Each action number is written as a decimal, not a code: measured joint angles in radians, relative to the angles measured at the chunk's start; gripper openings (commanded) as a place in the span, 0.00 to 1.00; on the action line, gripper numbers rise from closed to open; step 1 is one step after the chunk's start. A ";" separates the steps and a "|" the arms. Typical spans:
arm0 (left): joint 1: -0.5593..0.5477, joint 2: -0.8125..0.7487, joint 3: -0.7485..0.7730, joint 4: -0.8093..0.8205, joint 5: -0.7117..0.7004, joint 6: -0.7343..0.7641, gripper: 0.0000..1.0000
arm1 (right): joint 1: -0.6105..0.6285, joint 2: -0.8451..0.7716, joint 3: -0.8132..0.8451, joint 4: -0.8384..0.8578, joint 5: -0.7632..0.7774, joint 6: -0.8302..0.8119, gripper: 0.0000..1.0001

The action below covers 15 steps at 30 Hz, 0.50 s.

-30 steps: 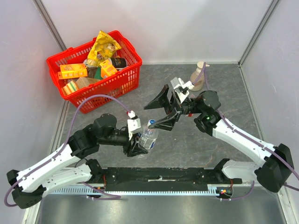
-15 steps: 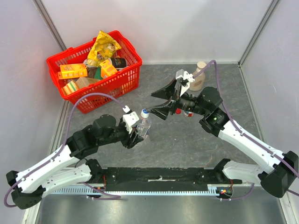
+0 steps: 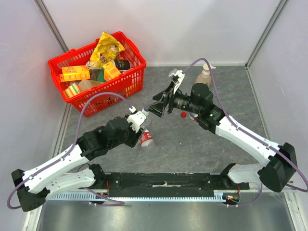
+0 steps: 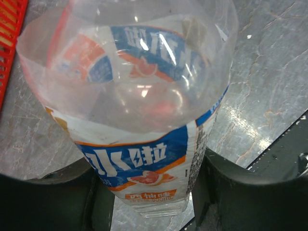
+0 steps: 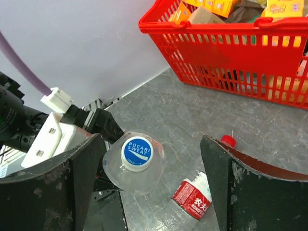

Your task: Unscrew the bottle caps

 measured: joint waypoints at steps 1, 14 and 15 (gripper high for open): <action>0.000 0.008 0.000 -0.003 -0.008 0.000 0.02 | 0.000 0.011 0.004 -0.003 -0.003 0.003 0.86; 0.000 0.029 0.000 -0.015 -0.041 -0.002 0.02 | 0.046 0.102 0.041 -0.032 -0.024 0.029 0.62; 0.000 0.029 0.000 -0.015 -0.041 -0.002 0.02 | 0.047 0.105 0.041 -0.035 -0.024 0.029 0.59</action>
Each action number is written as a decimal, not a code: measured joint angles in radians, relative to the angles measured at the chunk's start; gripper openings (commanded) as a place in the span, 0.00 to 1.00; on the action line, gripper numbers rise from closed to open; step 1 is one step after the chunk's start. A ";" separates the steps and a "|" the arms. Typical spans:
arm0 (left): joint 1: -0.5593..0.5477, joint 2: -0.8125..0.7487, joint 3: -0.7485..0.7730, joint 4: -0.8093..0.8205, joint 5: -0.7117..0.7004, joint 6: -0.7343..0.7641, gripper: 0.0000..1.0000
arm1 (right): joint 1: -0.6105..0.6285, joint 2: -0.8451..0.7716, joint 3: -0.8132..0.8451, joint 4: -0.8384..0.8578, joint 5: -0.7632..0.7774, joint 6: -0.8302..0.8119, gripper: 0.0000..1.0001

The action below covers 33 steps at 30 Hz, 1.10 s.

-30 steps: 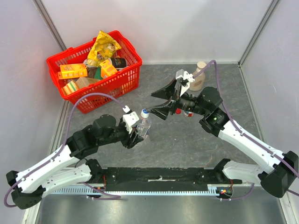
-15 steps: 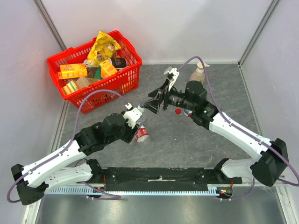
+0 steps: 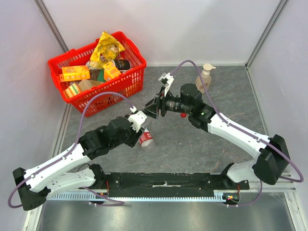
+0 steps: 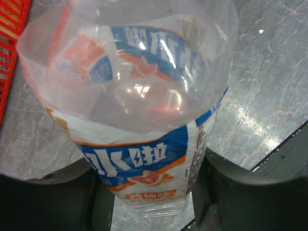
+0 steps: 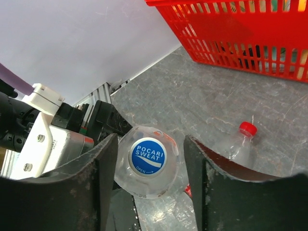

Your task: Unscrew the bottle caps

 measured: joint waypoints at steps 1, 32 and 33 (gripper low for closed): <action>0.000 0.000 0.000 0.000 0.000 0.000 0.02 | 0.000 0.003 0.000 -0.003 0.000 -0.001 0.57; 0.003 -0.046 0.000 -0.021 0.121 -0.023 0.02 | -0.001 0.018 -0.005 0.058 -0.158 -0.024 0.00; 0.004 -0.051 0.000 -0.023 0.140 -0.023 0.02 | -0.002 0.013 -0.008 0.058 -0.177 -0.034 0.00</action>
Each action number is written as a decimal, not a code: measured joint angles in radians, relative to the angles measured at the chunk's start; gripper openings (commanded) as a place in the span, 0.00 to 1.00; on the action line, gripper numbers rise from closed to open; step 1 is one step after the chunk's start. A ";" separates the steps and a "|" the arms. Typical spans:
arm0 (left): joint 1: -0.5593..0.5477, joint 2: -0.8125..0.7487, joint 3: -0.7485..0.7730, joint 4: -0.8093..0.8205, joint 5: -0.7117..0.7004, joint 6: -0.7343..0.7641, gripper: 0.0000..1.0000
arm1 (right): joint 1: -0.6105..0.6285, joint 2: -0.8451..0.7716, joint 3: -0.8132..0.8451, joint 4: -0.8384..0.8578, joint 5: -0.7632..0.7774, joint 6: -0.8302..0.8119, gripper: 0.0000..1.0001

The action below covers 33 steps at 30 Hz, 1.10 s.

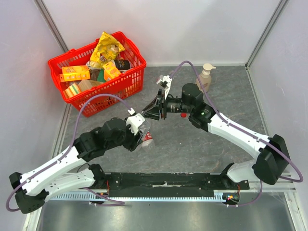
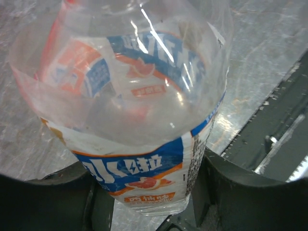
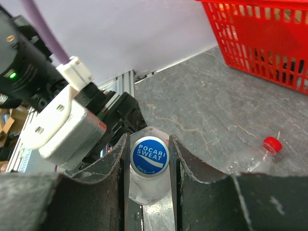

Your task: Unscrew the bottle caps

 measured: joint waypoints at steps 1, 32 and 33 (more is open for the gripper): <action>0.002 -0.007 0.000 0.000 0.024 0.000 0.02 | 0.000 -0.006 -0.002 0.000 -0.016 -0.008 0.00; 0.003 -0.069 0.087 -0.008 0.724 0.033 0.02 | 0.010 -0.091 -0.130 0.677 -0.503 0.229 0.00; 0.003 -0.065 0.088 -0.006 0.735 0.035 0.02 | 0.011 -0.093 -0.131 0.685 -0.507 0.233 0.00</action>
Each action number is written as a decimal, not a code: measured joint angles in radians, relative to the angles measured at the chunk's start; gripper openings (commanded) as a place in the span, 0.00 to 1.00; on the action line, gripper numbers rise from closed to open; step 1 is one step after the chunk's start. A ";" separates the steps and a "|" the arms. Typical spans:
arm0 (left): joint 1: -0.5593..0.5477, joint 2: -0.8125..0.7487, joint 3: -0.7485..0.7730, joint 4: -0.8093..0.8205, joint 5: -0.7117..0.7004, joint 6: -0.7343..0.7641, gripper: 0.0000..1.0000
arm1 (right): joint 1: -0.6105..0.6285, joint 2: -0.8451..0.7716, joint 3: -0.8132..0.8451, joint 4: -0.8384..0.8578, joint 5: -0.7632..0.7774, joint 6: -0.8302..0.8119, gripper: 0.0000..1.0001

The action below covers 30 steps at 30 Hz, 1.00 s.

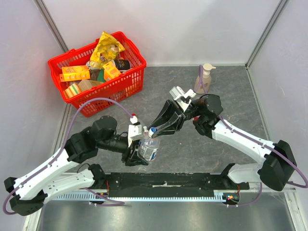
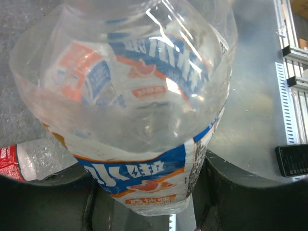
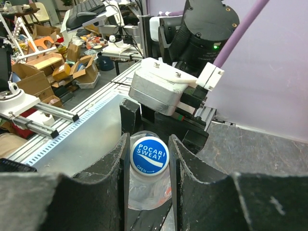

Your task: Unscrew the bottle caps

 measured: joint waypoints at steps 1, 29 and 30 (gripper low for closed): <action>0.000 0.005 0.002 0.004 0.015 0.002 0.02 | 0.000 -0.003 -0.001 0.011 -0.006 0.004 0.00; 0.000 0.055 0.002 0.060 0.164 0.026 0.02 | 0.003 -0.051 -0.017 0.052 -0.031 0.005 0.00; 0.001 0.054 0.002 0.060 0.163 0.026 0.02 | 0.002 -0.051 -0.017 0.050 -0.030 0.004 0.00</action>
